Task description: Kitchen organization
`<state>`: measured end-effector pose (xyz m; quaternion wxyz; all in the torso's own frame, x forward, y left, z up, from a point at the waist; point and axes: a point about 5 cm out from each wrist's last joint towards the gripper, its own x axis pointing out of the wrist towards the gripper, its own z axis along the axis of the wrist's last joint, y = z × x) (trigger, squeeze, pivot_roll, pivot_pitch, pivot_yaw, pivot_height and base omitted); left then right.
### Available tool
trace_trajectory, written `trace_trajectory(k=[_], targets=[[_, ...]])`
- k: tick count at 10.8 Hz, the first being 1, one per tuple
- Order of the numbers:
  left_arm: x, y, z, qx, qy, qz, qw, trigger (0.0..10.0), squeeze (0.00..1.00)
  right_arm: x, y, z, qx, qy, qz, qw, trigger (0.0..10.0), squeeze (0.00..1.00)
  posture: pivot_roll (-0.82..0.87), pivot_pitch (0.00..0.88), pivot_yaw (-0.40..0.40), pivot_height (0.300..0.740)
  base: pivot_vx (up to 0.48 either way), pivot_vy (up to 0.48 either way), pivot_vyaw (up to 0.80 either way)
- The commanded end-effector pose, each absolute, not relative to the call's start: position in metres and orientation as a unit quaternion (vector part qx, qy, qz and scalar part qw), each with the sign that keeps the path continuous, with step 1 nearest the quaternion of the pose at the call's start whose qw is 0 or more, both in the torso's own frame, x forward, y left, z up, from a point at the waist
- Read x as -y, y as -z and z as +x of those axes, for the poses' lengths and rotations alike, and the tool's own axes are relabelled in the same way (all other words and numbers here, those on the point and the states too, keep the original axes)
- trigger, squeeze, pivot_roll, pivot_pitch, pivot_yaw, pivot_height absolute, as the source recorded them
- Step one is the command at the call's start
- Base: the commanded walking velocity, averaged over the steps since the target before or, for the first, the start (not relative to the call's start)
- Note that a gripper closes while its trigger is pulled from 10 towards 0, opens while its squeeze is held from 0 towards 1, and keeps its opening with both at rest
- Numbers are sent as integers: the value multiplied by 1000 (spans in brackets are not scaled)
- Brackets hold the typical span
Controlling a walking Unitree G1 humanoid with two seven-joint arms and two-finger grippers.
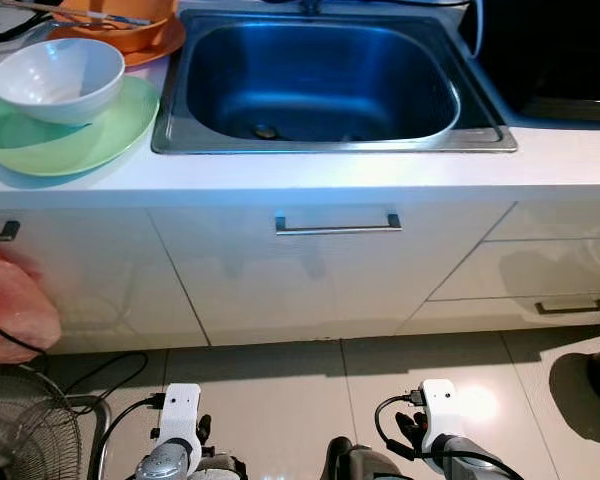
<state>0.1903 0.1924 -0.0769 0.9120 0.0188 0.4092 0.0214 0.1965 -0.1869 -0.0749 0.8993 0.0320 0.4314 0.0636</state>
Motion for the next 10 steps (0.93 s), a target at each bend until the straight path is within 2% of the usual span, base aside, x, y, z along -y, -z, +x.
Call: trace_trajectory(k=[1, 7, 10], targets=[[-193, 82, 180, -427, -21, 22, 904, 10000, 0, 190, 79, 188, -446, -62, 29, 892, 10000, 0, 135, 180, -47, 740, 0, 0, 0], [-198, 84, 175, -430, -36, 18, 902, 10000, 0, 186, 81, 184, -448, -66, 29, 891, 10000, 0, 137, 192, -51, 740, 0, 0, 0], [-192, 83, 179, -425, -31, 16, 904, 10000, 0, 193, 79, 187, -440, -43, 32, 896, 10000, 0, 95, 195, -50, 740, 0, 0, 0]])
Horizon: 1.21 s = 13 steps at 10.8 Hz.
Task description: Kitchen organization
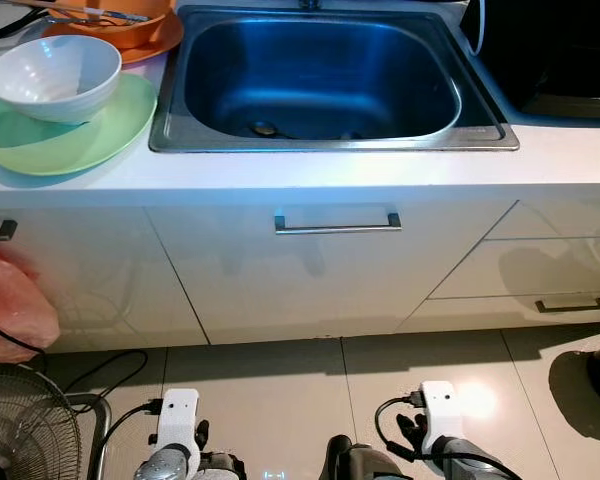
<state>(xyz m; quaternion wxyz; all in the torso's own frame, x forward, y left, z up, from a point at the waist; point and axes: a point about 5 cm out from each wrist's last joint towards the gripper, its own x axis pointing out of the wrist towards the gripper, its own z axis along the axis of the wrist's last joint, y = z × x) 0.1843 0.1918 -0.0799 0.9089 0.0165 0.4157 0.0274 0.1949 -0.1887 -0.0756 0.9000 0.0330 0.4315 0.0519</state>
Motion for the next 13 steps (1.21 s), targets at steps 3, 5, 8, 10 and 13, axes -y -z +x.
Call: trace_trajectory(k=[3, 5, 8, 10, 13], targets=[[-183, 84, 179, -424, -19, 13, 905, 10000, 0, 202, 78, 186, -440, -27, 34, 897, 10000, 0, 99, 205, -67, 740, 0, 0, 0], [-184, 84, 179, -424, -27, 9, 905, 10000, 0, 202, 78, 187, -438, -28, 34, 898, 10000, 0, 103, 203, -76, 740, 0, 0, 0], [-191, 82, 180, -424, -32, 14, 905, 10000, 0, 195, 77, 190, -435, -43, 32, 899, 10000, 0, 123, 200, -57, 740, 0, 0, 0], [-196, 81, 182, -422, -34, 22, 906, 10000, 0, 189, 78, 190, -436, -44, 41, 898, 10000, 0, 156, 191, -30, 740, 0, 0, 0], [-198, 81, 182, -422, -35, 24, 906, 10000, 0, 187, 78, 191, -435, -45, 42, 898, 10000, 0, 157, 188, -24, 740, 0, 0, 0]])
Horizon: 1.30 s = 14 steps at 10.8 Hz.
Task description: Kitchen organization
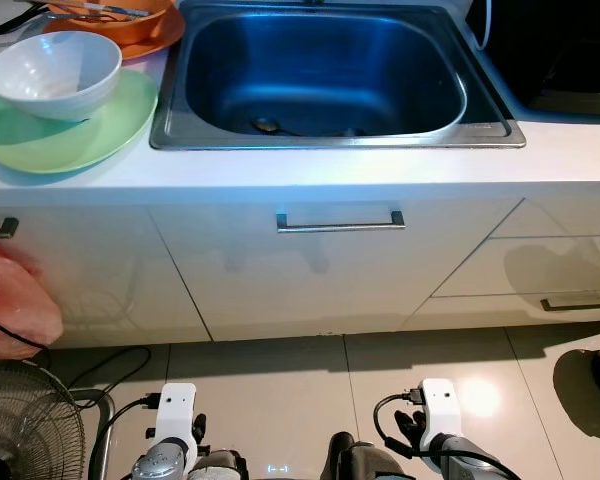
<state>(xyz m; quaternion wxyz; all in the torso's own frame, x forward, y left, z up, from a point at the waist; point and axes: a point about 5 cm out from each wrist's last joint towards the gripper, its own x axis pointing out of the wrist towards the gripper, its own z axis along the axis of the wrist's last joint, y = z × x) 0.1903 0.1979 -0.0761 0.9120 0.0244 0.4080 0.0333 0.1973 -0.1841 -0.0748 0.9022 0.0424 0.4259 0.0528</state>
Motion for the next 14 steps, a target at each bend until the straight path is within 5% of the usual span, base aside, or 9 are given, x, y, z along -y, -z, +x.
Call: trace_trajectory(k=[1, 14], targets=[[-204, 79, 184, -420, -31, 32, 906, 10000, 0, 180, 78, 193, -433, -50, 47, 899, 10000, 0, 145, 144, 0, 740, 0, 0, 0], [-190, 81, 182, -413, -14, 36, 910, 10000, 0, 183, 80, 188, -437, -57, 32, 897, 10000, 0, 147, 62, -23, 740, 0, 0, 0]])
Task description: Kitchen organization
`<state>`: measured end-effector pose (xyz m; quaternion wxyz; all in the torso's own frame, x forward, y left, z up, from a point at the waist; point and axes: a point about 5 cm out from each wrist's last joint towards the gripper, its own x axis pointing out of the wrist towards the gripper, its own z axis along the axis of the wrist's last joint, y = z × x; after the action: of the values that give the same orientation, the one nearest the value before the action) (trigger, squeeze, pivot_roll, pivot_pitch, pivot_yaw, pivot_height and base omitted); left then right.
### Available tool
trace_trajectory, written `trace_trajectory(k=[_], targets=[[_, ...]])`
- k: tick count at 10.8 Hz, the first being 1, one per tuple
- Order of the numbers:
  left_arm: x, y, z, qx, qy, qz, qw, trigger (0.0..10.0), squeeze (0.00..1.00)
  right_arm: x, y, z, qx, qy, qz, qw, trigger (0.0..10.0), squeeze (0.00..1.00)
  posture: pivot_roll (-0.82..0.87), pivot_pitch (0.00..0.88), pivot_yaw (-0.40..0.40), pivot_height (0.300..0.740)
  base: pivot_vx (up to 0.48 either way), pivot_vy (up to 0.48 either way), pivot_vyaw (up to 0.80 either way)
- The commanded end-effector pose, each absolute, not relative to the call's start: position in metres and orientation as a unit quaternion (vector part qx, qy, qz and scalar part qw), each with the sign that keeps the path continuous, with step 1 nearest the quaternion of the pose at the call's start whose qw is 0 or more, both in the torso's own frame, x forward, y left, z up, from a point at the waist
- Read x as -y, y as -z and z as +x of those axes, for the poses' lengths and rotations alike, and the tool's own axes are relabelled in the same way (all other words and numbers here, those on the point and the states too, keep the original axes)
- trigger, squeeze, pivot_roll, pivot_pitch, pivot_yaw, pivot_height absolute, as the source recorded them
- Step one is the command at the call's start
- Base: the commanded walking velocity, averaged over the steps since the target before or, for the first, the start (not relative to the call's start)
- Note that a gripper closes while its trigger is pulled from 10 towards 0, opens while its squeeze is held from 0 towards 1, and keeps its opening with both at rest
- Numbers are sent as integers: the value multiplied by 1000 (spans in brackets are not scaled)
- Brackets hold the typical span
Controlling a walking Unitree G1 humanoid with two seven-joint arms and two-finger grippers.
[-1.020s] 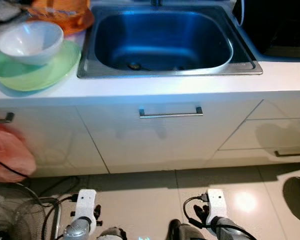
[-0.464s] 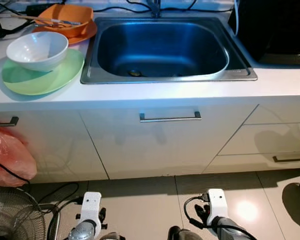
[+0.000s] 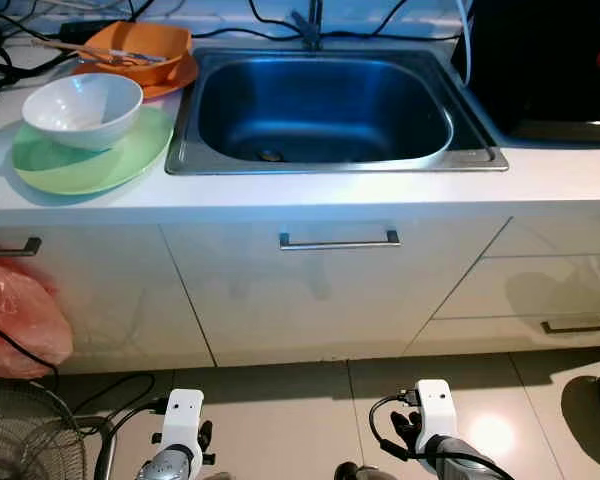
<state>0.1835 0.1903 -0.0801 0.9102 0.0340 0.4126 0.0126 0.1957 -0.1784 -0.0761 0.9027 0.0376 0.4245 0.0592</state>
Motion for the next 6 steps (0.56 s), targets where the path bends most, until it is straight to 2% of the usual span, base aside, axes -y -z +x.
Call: trace_trajectory(k=[1, 3, 6], targets=[[-189, 81, 182, -412, -13, 36, 910, 10000, 0, 183, 80, 188, -437, -59, 31, 897, 10000, 0, 148, 56, -24, 740, 0, 0, 0], [-186, 81, 182, -410, -11, 37, 911, 10000, 0, 184, 79, 188, -437, -64, 27, 897, 10000, 0, 151, 54, -27, 740, 0, 0, 0], [-192, 69, 200, -366, -43, 23, 929, 10000, 0, 189, 73, 196, -390, -26, 30, 920, 10000, 0, 156, 111, -33, 740, 0, 0, 0]])
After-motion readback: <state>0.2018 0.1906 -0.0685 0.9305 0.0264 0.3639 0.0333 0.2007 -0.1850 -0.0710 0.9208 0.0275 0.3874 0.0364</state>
